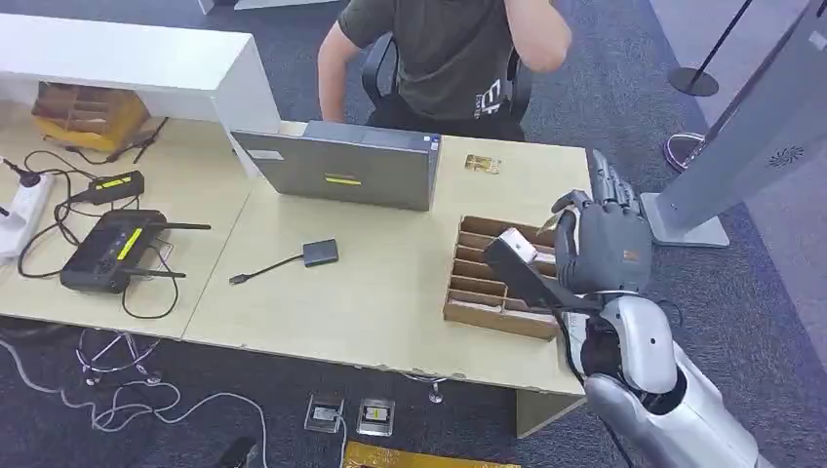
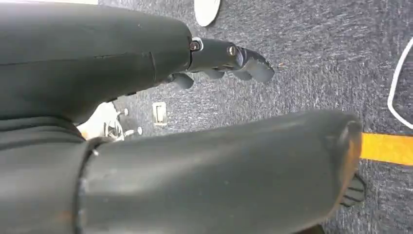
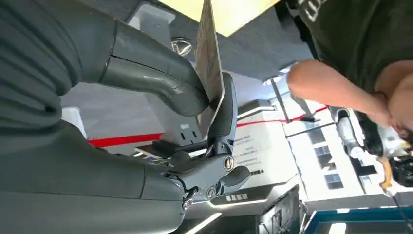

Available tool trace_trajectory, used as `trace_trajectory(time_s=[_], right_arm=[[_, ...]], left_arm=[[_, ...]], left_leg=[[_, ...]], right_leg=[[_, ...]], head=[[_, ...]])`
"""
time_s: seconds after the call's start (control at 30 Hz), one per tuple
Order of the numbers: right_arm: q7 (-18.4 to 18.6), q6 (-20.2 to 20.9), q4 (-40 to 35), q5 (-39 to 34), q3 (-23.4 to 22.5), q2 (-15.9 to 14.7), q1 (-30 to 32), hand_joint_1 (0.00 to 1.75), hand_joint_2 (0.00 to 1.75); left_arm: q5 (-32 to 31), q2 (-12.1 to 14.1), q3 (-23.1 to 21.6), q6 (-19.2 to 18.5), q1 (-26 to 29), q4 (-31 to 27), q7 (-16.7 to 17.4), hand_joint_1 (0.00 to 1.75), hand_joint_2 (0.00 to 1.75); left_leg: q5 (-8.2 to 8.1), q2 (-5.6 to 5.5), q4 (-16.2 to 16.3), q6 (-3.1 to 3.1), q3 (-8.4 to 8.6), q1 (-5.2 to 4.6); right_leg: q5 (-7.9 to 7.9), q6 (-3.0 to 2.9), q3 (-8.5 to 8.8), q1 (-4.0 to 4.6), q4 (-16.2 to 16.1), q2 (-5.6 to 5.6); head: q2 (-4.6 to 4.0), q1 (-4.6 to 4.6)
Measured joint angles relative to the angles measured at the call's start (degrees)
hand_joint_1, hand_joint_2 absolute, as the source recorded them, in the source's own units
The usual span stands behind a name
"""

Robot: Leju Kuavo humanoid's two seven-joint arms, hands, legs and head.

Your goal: Pass the card to the sensor for recognition and then transmit it.

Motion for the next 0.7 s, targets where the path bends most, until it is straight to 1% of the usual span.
trace_trajectory(time_s=[0.13,0.2,0.27,0.43,0.53,0.6,0.7], right_arm=[[-1.51,0.04,0.07,-3.22,0.04,0.02,-1.74,1.75,1.75],[-2.32,1.18,0.24,-7.35,0.04,0.04,-2.37,1.75,1.75],[-2.56,2.34,0.55,-9.99,0.11,0.07,-3.39,1.75,1.75],[-2.53,3.08,2.62,-11.58,0.15,0.2,-6.26,1.75,1.75],[-1.79,5.29,4.13,-12.9,0.72,0.35,-8.67,1.75,1.75],[-1.62,6.47,6.1,-13.77,1.14,0.94,-10.76,1.75,1.75],[-2.29,6.36,9.82,-14.88,2.17,2.28,-13.49,1.75,1.75]], left_arm=[[-0.48,-0.26,-0.15,-0.07,-0.39,0.0,0.02,0.0,0.0],[-0.7,-0.35,-0.61,-0.24,-0.53,0.0,0.02,0.0,0.0],[-1.25,-0.44,-0.96,-0.59,-0.72,0.0,0.13,0.0,0.0],[-1.95,-0.74,-1.16,-0.92,-1.13,0.0,0.53,0.0,0.0],[-2.43,-0.87,-1.38,-0.9,-1.22,0.0,1.14,0.0,0.0],[-2.51,-0.98,-1.4,-0.81,-1.36,0.0,1.2,0.0,0.0],[-2.29,-1.2,-1.4,-0.41,-1.39,0.0,1.2,0.0,0.0]], left_leg=[[0.0,0.0,0.0,0.0,-0.01,0.0],[0.0,-0.01,0.0,0.0,-0.02,0.0],[0.0,-0.01,0.0,0.0,-0.04,0.0],[0.0,-0.01,0.0,0.0,-0.05,0.0],[0.0,-0.01,0.0,0.0,-0.06,0.0],[0.0,-0.01,0.0,0.0,-0.06,0.0],[0.0,-0.02,-0.01,0.0,-0.06,0.01]], right_leg=[[0.0,0.0,0.01,0.0,0.01,-0.01],[0.01,0.0,0.01,0.0,0.01,-0.01],[0.01,0.0,-0.01,0.0,0.01,-0.01],[0.01,0.0,0.0,0.0,0.01,-0.04],[0.01,0.0,-0.01,0.0,0.01,-0.02],[0.01,0.0,-0.01,0.0,0.01,-0.03],[0.01,0.0,-0.01,0.0,0.02,-0.04]], head=[[0.0,0.0],[0.0,-0.02],[0.0,-0.02],[0.0,0.0],[0.0,-0.02],[0.0,0.02],[0.0,-0.02]])
